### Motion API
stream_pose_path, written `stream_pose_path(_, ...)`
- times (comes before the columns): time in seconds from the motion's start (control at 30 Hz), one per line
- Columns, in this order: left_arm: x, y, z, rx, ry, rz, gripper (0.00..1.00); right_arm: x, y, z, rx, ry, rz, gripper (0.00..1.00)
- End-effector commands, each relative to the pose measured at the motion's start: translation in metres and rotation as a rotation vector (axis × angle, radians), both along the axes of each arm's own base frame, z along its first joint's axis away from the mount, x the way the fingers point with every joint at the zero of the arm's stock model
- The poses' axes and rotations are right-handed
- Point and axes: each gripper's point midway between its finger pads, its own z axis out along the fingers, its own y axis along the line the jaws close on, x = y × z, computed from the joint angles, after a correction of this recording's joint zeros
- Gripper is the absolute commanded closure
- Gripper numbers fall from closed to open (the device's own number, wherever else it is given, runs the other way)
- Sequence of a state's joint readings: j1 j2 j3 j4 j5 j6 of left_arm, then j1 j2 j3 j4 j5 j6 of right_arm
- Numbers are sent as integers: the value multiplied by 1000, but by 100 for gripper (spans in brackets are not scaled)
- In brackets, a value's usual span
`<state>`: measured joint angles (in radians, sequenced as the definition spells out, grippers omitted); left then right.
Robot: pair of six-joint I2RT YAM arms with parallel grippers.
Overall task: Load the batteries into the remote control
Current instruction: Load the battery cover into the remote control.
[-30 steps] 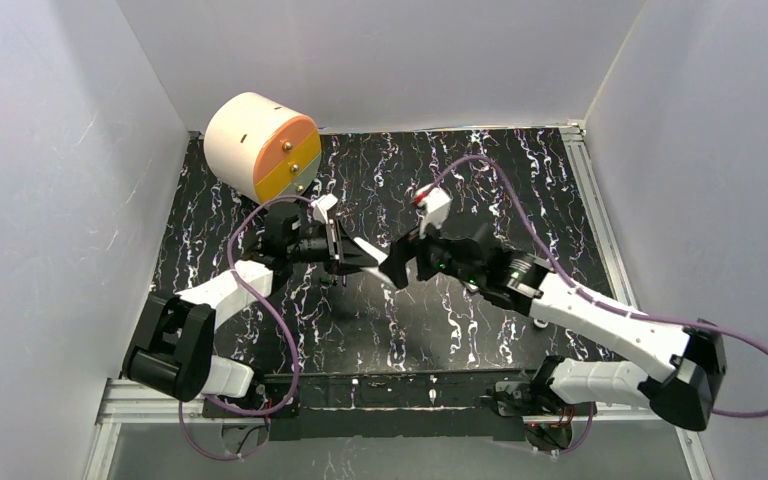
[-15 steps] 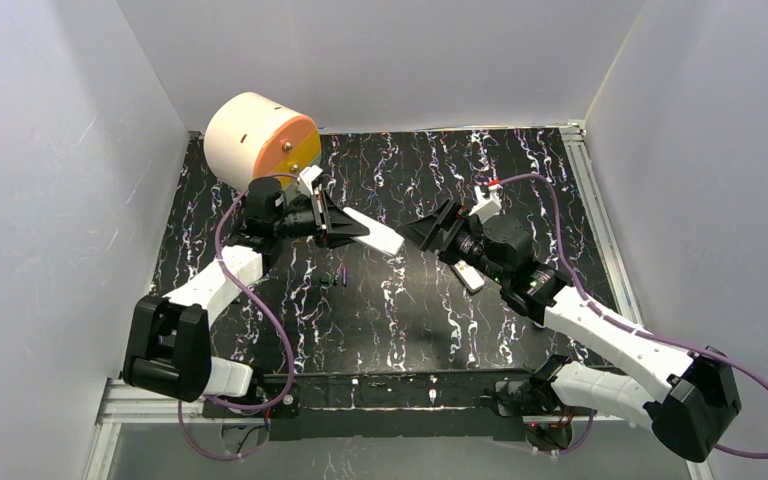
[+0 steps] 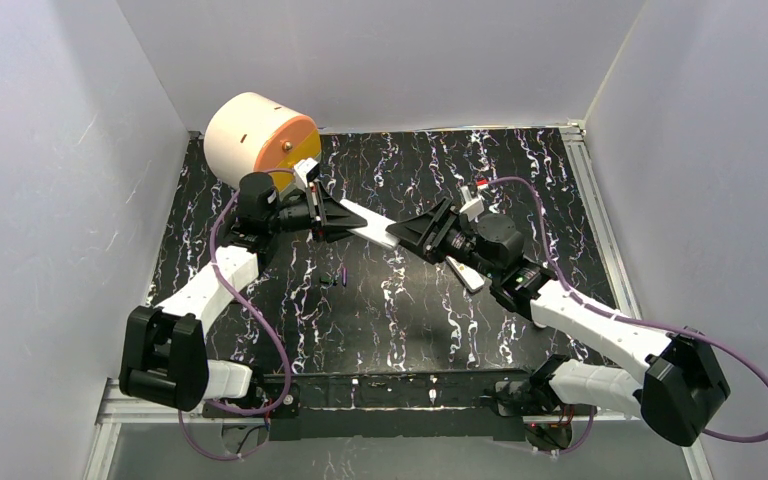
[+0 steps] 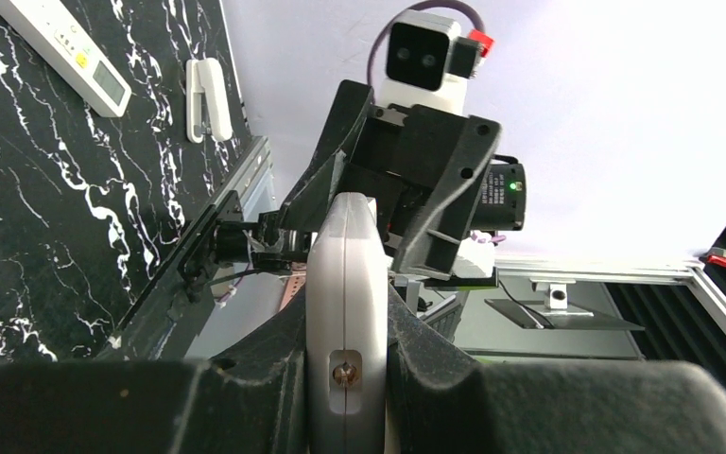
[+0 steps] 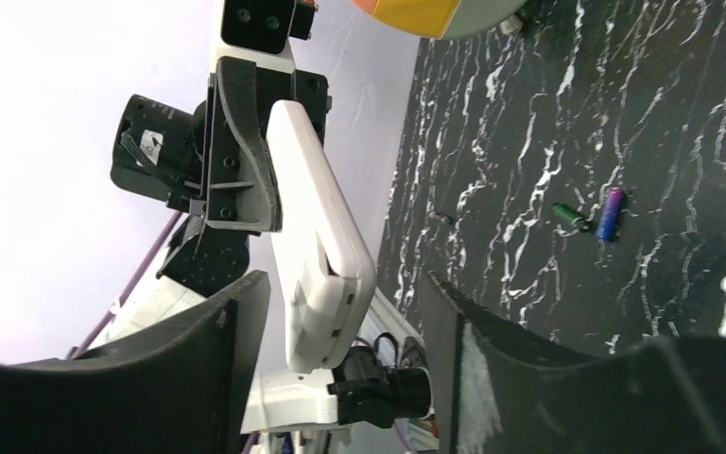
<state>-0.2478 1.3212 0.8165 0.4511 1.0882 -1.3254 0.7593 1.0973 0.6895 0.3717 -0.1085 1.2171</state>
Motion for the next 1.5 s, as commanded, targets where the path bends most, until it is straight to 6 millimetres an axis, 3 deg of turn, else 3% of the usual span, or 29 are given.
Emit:
stream_pose_path(0.0, -13, 3, 30, -43, -69, -27, 100, -2, 7, 23, 98, -41, 42, 37)
stream_pose_path(0.1, -13, 3, 31, -49, -69, -29, 100, -3, 7, 20, 109, -38, 46, 47)
stream_pose_path(0.33, -11, 2, 33, -60, -62, -25, 100, -5, 2, 18, 127, -53, 45, 60)
stream_pose_path(0.77, -8, 2, 39, -82, -86, -20, 100, -6, 2, 21, 155, -62, 68, 71)
stream_pose_path(1.03, -36, -10, 60, -106, -253, -83, 100, -5, 22, 26, 195, -29, 141, 80)
stream_pose_path(1.3, -57, -37, 49, -107, -230, -151, 100, -3, 42, 44, 226, -94, 200, 81)
stream_pose_path(1.47, -59, -38, 50, -108, -266, -130, 100, -6, 48, 46, 226, -118, 223, 83)
